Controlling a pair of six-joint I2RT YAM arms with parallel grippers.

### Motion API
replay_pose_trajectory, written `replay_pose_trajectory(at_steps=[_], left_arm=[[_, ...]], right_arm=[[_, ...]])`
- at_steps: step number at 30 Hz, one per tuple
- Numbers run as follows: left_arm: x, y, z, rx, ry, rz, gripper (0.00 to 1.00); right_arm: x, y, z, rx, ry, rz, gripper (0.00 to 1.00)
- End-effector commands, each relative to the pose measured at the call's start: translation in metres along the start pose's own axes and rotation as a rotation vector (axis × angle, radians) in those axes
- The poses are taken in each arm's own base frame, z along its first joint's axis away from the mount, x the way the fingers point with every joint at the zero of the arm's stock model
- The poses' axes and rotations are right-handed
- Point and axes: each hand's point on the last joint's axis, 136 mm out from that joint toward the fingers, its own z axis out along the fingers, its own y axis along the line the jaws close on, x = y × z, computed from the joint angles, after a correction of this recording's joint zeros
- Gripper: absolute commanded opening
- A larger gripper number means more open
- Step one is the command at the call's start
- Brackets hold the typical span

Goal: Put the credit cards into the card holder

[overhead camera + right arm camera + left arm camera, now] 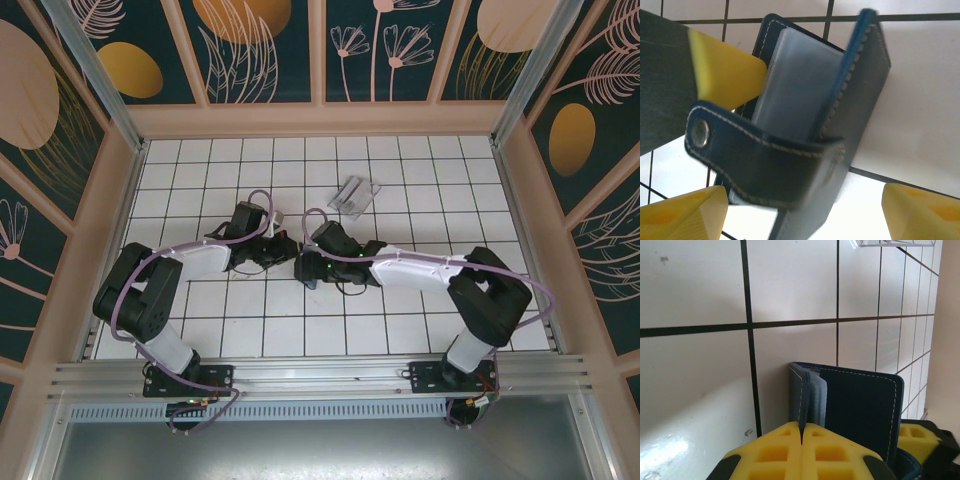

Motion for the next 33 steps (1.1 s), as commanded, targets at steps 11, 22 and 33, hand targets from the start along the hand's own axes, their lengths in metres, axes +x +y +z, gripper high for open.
replay_pose_trajectory(at_steps=[11,22,33], left_arm=[[0.003,-0.015,-0.012,0.044,-0.006,-0.014,0.0],[0.003,-0.004,-0.01,0.007,-0.024,-0.024,0.0],[-0.007,-0.003,-0.015,-0.039,-0.066,-0.042,0.0]], right_arm=[[-0.017,-0.022,0.0,-0.045,-0.052,0.13,0.79],[-0.017,-0.054,-0.015,-0.035,-0.062,0.208,0.78],[-0.054,0.005,-0.064,-0.187,-0.224,0.106,0.74]])
